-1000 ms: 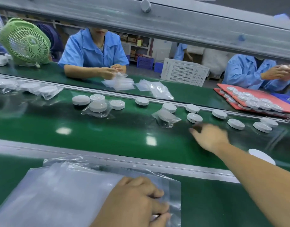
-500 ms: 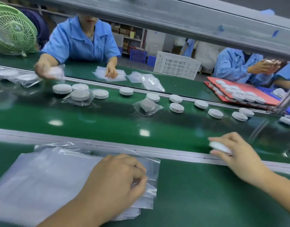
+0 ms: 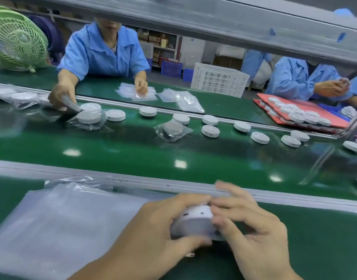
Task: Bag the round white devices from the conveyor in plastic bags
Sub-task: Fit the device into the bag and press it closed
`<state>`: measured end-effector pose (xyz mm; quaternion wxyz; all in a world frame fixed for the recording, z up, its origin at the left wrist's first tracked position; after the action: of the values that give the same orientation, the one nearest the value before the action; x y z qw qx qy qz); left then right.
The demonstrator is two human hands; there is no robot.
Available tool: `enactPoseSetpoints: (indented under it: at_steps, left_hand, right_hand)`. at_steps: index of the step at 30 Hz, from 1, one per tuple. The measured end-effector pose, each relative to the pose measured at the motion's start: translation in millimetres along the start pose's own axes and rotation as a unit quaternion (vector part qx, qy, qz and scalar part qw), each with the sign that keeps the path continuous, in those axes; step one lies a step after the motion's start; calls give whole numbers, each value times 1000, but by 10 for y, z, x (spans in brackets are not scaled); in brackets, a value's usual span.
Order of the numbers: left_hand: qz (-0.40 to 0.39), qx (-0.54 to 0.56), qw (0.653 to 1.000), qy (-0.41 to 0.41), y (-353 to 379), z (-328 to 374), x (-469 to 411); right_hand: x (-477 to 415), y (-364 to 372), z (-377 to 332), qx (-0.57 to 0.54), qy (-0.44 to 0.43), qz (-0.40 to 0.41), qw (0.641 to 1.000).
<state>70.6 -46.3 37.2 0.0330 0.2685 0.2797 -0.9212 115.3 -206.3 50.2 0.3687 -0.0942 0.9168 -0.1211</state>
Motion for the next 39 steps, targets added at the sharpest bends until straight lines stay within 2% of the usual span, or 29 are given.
enactPoseSetpoints:
  at_steps: [2,4,6,8,10,13,14,16,18,19,21,23,31,36,39]
  left_hand:
    - [112,1,994,3,-143,17,28]
    - [201,58,977,-30,-249,-61,66]
    - [214,71,974,-38,-253,-90,85]
    - [195,-51,979,-3,-260,-34,69]
    - [169,-180,967,58,-220,32,41]
    - [54,-328,935,123,36,31,-16]
    - [5,-346,930,122,128,-23,-18]
    - [-69,-325,939,92,238,-153,-5]
    - [-111,-314,939,88,310,-214,2]
    - [-120,-312,938,97,330,-221,8]
    - [-114,-299,941,111,315,-220,17]
    - [-103,-286,946,113,295,-209,7]
    - [-81,-290,949,95,292,-202,25]
    - [-85,-301,947,75,296,-200,39]
    - [-80,-305,946,68,270,-180,40]
  right_hand:
    - [-52,160,58,-26,73,-83,994]
    - [-84,355,153,-56,154,-178,970]
    - [-223,434,217,-31,173,-186,967]
    - [-531,380,303,22,147,-117,982]
    - [-905,272,531,67,145,-27,987]
    - [-1473,215,919,220,151,47,963]
    - [-1613,228,1061,303,148,38,941]
    - [-1791,339,1453,431,185,-45,882]
    - [-1740,506,1852,438,291,-176,832]
    - [-1658,595,1924,407,332,-221,822]
    - [-1557,731,1865,359,332,-234,840]
    - [-1421,777,1607,357,266,-212,870]
    - [-314,557,713,284,74,-203,934]
    - [-181,534,738,269,63,-183,943]
    - [-223,564,807,260,85,-188,943]
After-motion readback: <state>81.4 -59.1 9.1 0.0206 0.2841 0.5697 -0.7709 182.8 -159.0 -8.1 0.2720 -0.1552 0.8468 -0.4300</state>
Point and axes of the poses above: each hand's wrist, its own x-axis away from the middle knuckle, its own y-axis out of the palm, z = x × y, the point moved 9 cm from there along -x, towards the middle knuckle, and after that the axes turned 5 degrees about y, right-handed, at the moved point
